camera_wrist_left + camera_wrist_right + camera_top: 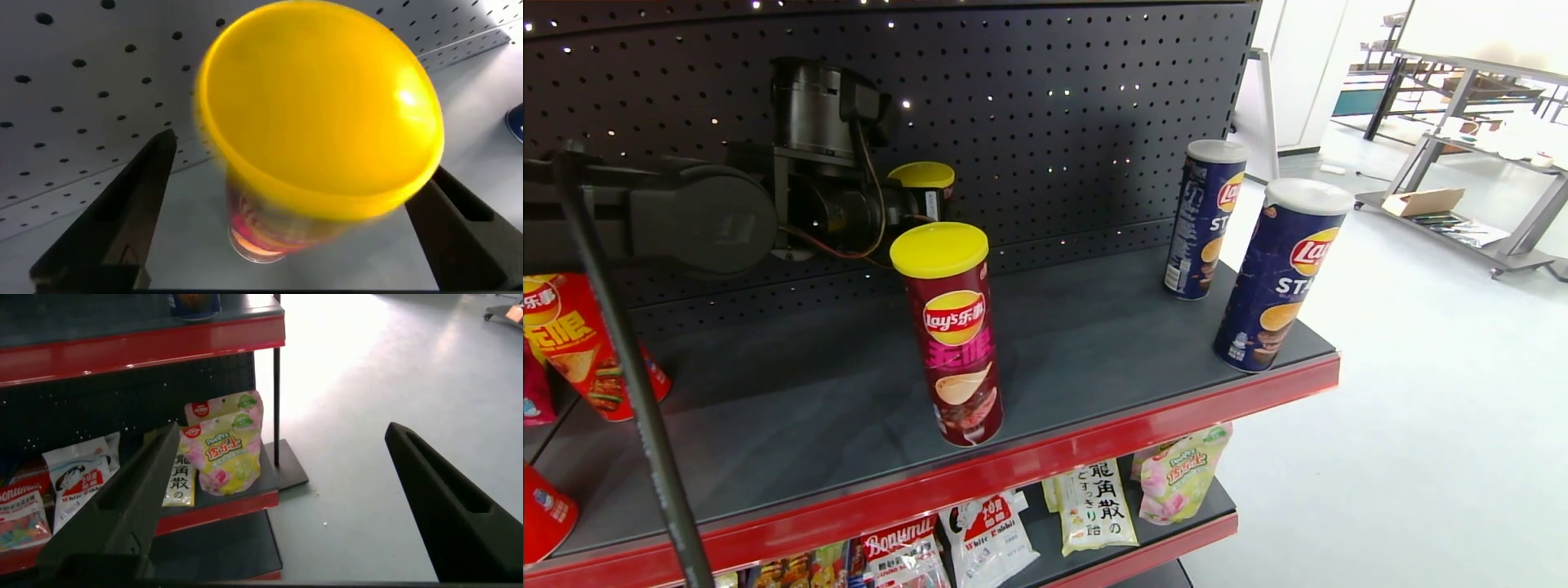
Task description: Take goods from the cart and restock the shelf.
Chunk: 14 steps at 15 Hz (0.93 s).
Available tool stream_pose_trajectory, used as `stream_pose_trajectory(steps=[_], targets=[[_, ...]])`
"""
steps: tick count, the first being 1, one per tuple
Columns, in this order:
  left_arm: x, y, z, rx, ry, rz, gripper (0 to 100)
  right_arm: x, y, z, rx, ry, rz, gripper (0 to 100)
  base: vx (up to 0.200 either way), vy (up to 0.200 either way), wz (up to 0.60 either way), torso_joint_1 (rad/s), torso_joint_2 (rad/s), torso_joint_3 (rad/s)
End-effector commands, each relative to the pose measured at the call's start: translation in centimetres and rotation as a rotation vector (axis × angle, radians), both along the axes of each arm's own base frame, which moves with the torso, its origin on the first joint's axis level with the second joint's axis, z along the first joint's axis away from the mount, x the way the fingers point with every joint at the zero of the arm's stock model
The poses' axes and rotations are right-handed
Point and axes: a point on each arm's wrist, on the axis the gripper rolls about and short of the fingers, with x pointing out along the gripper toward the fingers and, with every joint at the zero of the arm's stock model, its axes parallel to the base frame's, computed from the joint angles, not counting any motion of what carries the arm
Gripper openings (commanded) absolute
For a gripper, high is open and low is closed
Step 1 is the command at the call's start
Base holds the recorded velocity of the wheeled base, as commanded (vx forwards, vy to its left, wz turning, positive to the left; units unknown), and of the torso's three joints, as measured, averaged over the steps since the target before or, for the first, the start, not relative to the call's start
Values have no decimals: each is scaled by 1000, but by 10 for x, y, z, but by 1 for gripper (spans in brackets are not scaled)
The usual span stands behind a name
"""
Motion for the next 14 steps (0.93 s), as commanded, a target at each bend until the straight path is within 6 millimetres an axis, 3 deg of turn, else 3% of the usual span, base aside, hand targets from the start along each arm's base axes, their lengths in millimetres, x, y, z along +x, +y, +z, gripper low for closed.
stream_pose_trajectory(steps=[1, 11, 12, 14], targets=[[-3, 1, 3, -3, -7, 1, 100, 0, 0, 0, 0, 0, 0, 100, 0, 0, 0, 0, 0, 0], [-67, 50, 4, 11, 27, 52, 100, 0, 0, 0, 0, 0, 0, 100, 0, 0, 0, 0, 0, 0], [-80, 55, 5, 10, 27, 51, 100, 0, 0, 0, 0, 0, 0, 100, 0, 0, 0, 0, 0, 0], [-125, 71, 3, 4, 23, 34, 100, 0, 0, 0, 0, 0, 0, 100, 0, 0, 0, 0, 0, 0]])
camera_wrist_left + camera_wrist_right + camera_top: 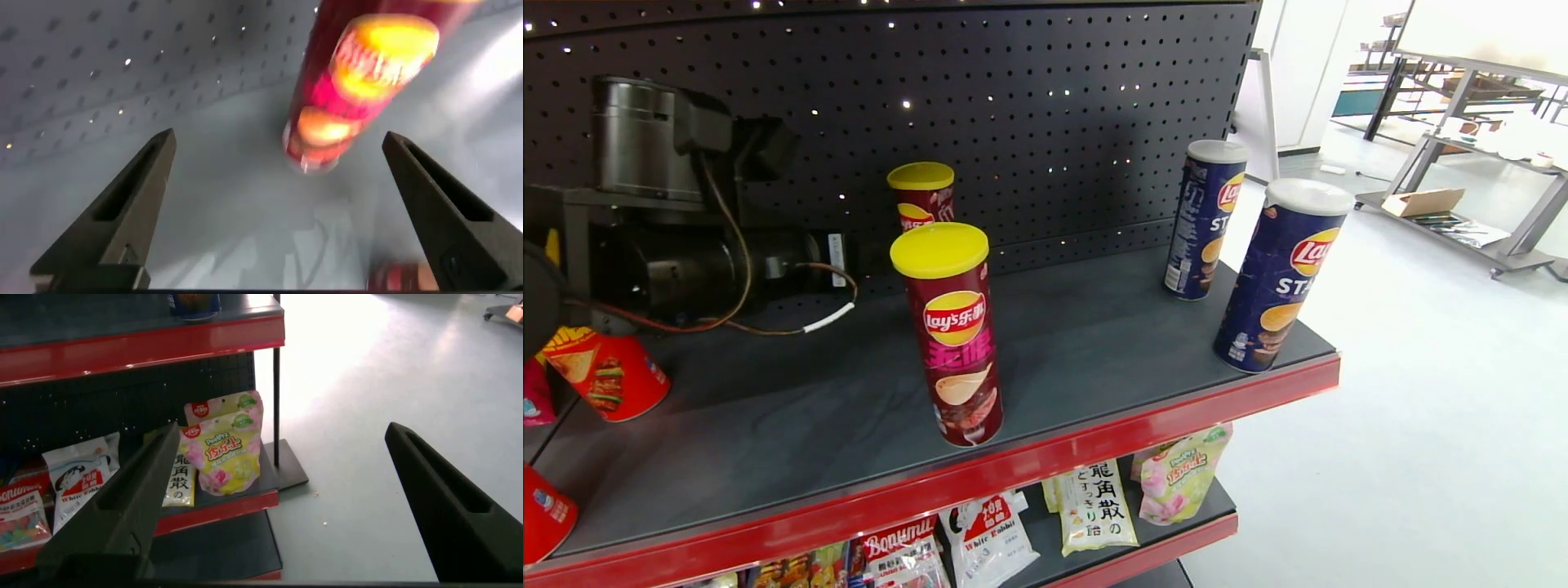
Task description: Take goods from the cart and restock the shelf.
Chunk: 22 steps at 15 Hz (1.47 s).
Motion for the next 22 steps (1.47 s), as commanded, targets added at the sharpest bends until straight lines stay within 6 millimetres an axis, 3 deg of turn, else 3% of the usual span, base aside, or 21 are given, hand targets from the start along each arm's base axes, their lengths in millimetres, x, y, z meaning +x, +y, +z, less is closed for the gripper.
stream_pose_trajectory(steps=[1, 3, 5, 7, 11, 14, 17, 19, 22], targets=[[-63, 23, 8, -26, -48, -34, 100, 0, 0, 0, 0, 0, 2, 100, 0, 0, 0, 0, 0, 0], [-136, 52, 0, -14, -107, -125, 100, 0, 0, 0, 0, 0, 2, 100, 0, 0, 0, 0, 0, 0], [-204, 74, -28, 12, -219, -207, 100, 0, 0, 0, 0, 0, 2, 100, 0, 0, 0, 0, 0, 0], [-247, 88, -52, 6, -329, -202, 100, 0, 0, 0, 0, 0, 2, 100, 0, 0, 0, 0, 0, 0], [-280, 101, -64, 10, -377, -36, 100, 0, 0, 0, 0, 0, 2, 100, 0, 0, 0, 0, 0, 0], [-292, 100, -60, -38, -258, 146, 100, 0, 0, 0, 0, 0, 2, 100, 0, 0, 0, 0, 0, 0], [-301, 100, -82, -40, -273, 179, 100, 0, 0, 0, 0, 0, 2, 100, 0, 0, 0, 0, 0, 0], [-311, 101, -112, 1, -314, 194, 100, 0, 0, 0, -2, 0, 2, 100, 0, 0, 0, 0, 0, 0], [-307, 103, -116, 4, -320, 276, 100, 0, 0, 0, -8, 0, 3, 100, 0, 0, 0, 0, 0, 0]])
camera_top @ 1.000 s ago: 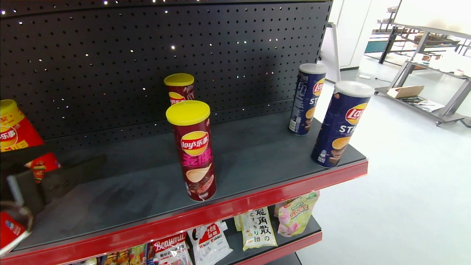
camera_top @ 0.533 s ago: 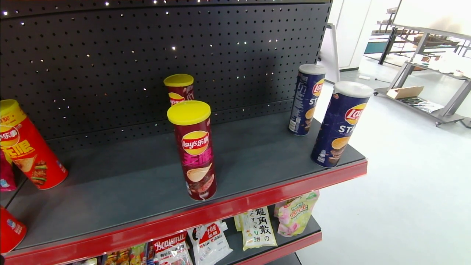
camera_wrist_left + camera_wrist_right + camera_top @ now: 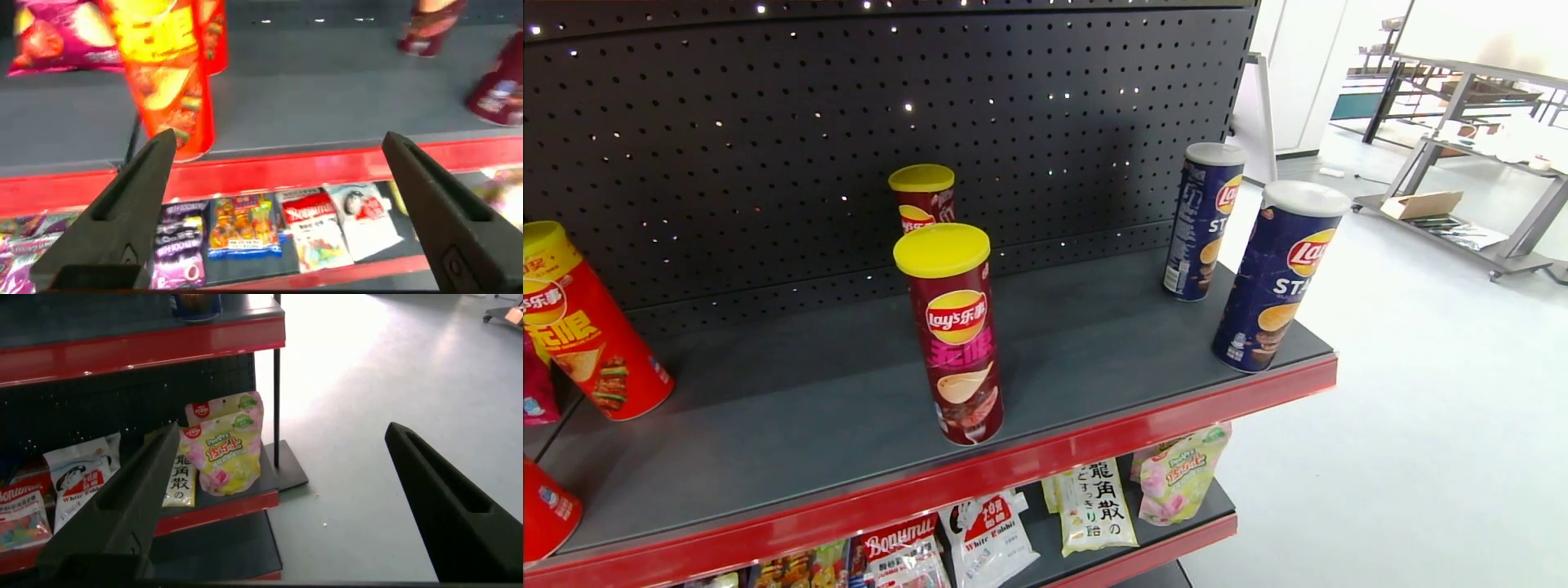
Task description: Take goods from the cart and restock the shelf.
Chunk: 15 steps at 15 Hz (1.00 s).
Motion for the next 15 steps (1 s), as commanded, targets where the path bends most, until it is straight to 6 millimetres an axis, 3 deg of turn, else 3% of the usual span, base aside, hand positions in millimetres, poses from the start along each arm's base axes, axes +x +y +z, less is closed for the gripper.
stream_pose_trajectory(steps=[1, 8, 15], targets=[[-1, 0, -10, -2, 0, 8, 100, 0, 0, 0, 0, 0, 0, 100, 0, 0, 600, 2, -7, -2], [4, 0, -20, 5, 31, 6, 100, 0, 0, 0, 4, 1, -3, 100, 0, 0, 600, 2, 4, 0], [26, -3, -56, -8, -64, -26, 100, 0, 0, 0, 6, 1, 0, 100, 0, 0, 0, 0, 0, 0]])
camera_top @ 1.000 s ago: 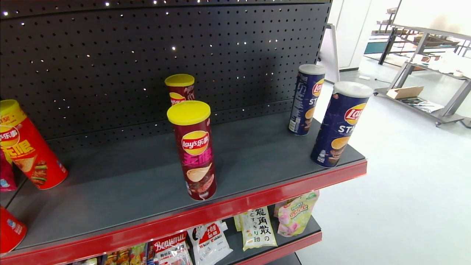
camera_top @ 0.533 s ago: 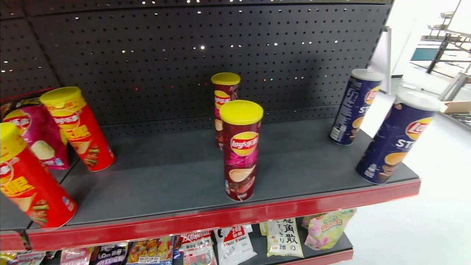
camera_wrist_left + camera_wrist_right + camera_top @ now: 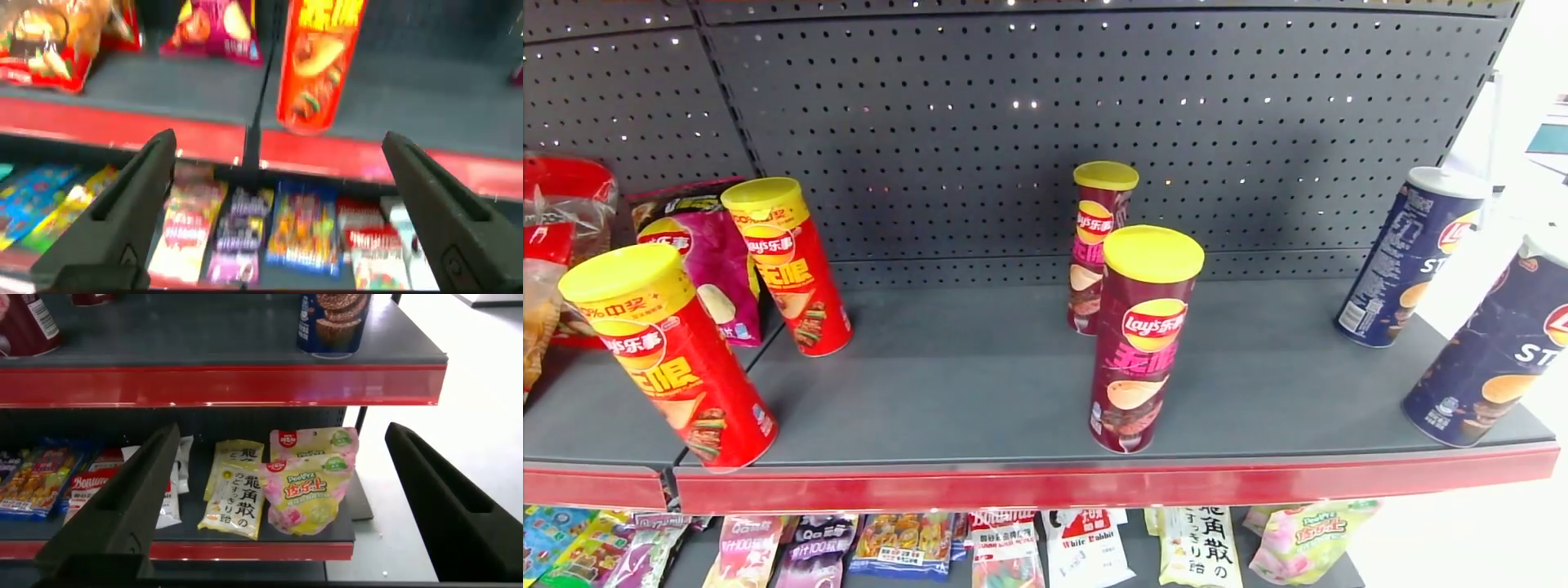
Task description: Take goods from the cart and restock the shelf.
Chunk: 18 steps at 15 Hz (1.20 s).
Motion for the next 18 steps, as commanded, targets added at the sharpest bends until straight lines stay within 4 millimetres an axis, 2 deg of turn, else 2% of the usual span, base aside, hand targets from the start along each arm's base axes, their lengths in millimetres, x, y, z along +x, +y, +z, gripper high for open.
stream_pose_trajectory(steps=[1, 3, 6, 8, 9, 10, 12, 18], targets=[[4, 0, -17, 8, 91, -3, 100, 0, 0, 0, 0, 0, 2, 100, 0, 0, 0, 0, 0, 0], [4, 0, -18, 16, 108, 20, 100, 0, 0, 0, 0, 0, 2, 100, 0, 0, 0, 0, 0, 0], [7, 0, -18, 17, 174, 182, 100, 0, 0, 0, -2, 0, 2, 100, 0, 0, 0, 0, 0, 0], [3, -1, -18, 10, 128, 216, 100, 0, 0, 0, -2, 0, 2, 100, 0, 0, 0, 0, 0, 0], [-1, -1, -19, -2, 65, 167, 100, 0, 0, 0, 0, 0, 2, 100, 0, 0, 0, 0, 0, 0], [-4, -3, -21, -2, 18, 46, 100, 0, 0, 0, 0, 0, 2, 100, 0, 0, 0, 0, 0, 0], [-4, -5, -21, -7, 19, -74, 100, 0, 0, 0, -2, 0, 2, 100, 0, 0, 0, 0, 0, 0], [-4, -4, -23, 9, 45, -26, 100, 0, 0, 0, -8, 0, 2, 100, 0, 0, 0, 0, 0, 0]])
